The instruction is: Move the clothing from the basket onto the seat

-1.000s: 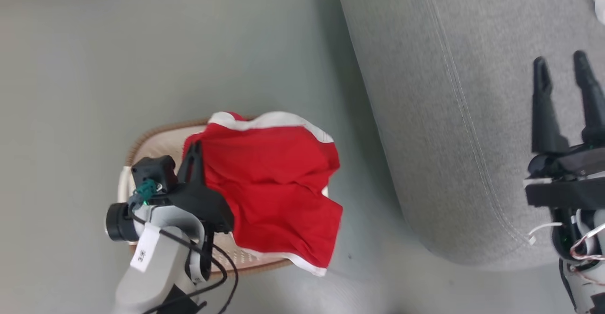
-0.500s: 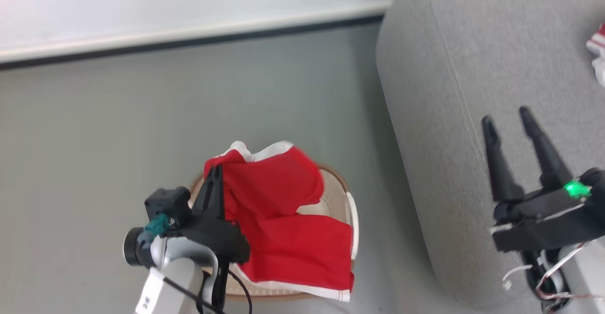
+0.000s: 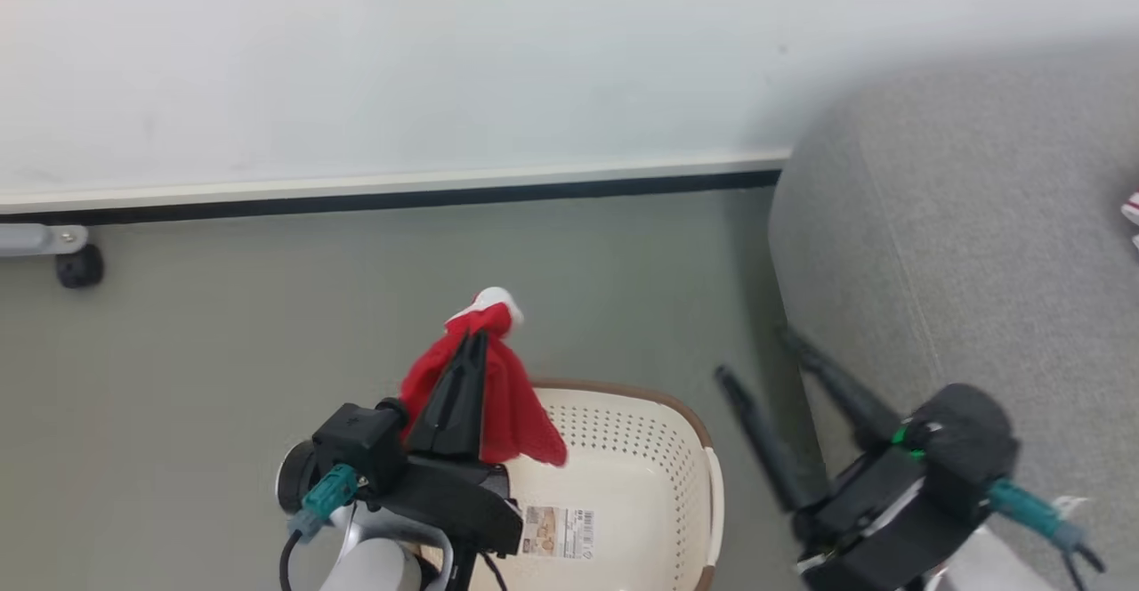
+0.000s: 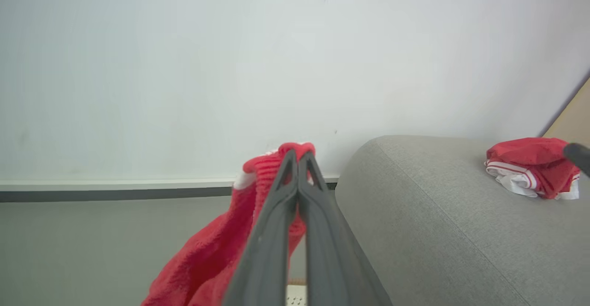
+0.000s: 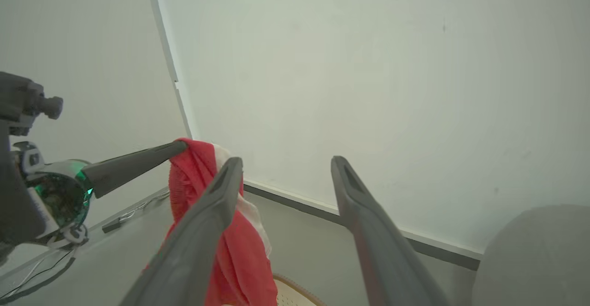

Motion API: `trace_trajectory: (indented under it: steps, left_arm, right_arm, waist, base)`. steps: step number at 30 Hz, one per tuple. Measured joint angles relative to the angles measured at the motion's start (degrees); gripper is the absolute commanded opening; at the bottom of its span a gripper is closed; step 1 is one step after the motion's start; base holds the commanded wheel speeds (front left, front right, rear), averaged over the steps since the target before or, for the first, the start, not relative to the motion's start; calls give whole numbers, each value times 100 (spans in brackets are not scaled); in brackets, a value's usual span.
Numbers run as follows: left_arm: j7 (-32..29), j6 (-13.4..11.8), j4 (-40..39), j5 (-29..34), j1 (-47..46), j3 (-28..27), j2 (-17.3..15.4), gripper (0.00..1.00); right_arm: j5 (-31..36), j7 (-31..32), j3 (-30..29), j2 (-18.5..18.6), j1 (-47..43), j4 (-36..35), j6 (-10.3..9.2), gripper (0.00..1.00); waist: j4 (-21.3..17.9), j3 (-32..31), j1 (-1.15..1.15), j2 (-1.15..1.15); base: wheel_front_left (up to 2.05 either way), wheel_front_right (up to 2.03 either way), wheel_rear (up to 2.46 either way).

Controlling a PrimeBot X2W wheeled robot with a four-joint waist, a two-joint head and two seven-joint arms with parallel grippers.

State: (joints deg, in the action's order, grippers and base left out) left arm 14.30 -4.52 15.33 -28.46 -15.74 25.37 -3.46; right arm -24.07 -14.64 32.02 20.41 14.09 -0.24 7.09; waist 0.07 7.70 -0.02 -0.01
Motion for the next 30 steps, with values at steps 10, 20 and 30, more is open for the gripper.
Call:
trace_trajectory:
  steps: [10, 20, 30]
  left_arm:
    - [-148, 71, -1165, 138, 202, 378, -96, 0]
    - [-531, 99, -2460, 412, 480, 889, -197, 0]
    - [-982, 43, -3117, 450, 580, 1082, -266, 0]
  right_arm:
    - [79, 99, 891, -22, 459, -79, 3, 100]
    - [78, 147, 1185, -89, 777, -40, 4, 100]
    - [-171, 197, 1352, -59, 777, 35, 4, 0]
  waist:
    - [409, -294, 1, 1]
    - [532, -378, 2, 2]
    - [434, -366, 2, 2]
  base:
    - [0, 0, 0]
    - [0, 0, 0]
    - [0, 0, 0]
